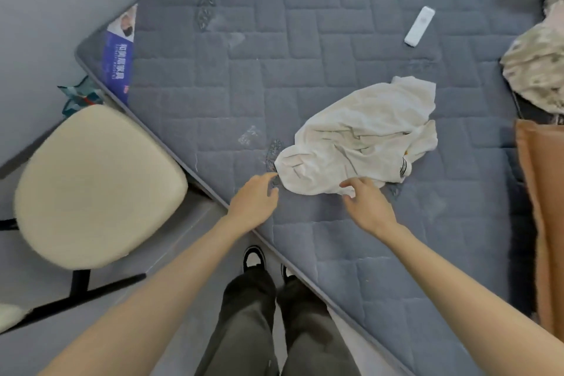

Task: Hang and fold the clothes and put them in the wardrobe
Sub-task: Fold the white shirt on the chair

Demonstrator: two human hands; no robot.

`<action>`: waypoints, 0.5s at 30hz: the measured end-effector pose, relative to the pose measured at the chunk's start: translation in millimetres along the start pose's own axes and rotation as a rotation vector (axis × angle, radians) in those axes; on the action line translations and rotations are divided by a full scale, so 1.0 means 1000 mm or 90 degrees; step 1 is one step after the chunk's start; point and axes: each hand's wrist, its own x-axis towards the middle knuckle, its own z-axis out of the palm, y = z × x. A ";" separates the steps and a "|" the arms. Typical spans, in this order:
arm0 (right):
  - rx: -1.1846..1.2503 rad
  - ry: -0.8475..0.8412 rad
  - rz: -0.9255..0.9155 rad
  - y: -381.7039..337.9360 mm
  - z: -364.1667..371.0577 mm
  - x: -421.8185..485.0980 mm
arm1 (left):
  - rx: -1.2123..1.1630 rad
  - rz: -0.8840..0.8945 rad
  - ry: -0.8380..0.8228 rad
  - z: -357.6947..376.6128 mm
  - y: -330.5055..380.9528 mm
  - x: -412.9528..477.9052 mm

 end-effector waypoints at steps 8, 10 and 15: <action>0.032 -0.015 0.074 0.056 0.058 0.056 | 0.003 0.033 -0.076 0.074 -0.022 0.108; 0.045 -0.024 0.077 0.065 0.070 0.068 | 0.023 0.046 -0.084 0.090 -0.027 0.132; 0.062 -0.025 0.065 0.083 0.094 0.095 | 0.179 0.073 0.003 0.126 -0.033 0.166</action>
